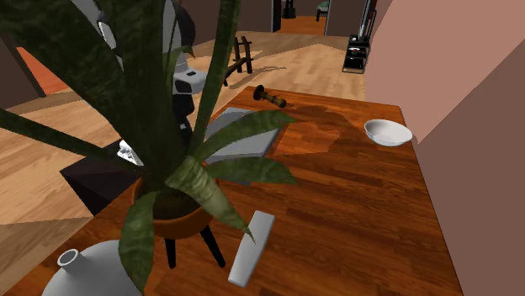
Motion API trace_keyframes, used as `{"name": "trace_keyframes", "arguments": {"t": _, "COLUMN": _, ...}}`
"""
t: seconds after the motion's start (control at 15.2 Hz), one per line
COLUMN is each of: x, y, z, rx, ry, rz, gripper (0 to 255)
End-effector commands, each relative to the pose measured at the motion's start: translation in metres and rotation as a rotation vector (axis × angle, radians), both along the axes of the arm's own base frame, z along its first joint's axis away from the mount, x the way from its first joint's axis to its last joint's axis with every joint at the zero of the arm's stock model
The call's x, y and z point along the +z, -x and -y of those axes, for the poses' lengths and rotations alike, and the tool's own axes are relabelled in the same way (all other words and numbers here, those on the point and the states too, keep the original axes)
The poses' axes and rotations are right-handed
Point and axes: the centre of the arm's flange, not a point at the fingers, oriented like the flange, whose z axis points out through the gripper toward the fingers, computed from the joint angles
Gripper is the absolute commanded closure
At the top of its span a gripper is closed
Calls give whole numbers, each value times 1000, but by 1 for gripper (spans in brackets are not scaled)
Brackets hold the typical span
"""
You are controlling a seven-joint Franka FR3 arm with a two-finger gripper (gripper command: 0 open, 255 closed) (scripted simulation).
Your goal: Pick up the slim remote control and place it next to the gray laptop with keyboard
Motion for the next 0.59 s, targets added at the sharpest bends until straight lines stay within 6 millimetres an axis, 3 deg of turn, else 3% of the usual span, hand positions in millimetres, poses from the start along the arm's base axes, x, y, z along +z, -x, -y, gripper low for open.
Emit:
{"name": "trace_keyframes", "arguments": {"t": 0.0, "x": -39, "y": -14, "z": 10, "rx": 79, "ry": -7, "rz": -68, "gripper": 0}}
{"name": "trace_keyframes", "arguments": {"t": 0.53, "x": -107, "y": -93, "z": 33, "rx": 373, "ry": -10, "rz": -82, "gripper": 0}}
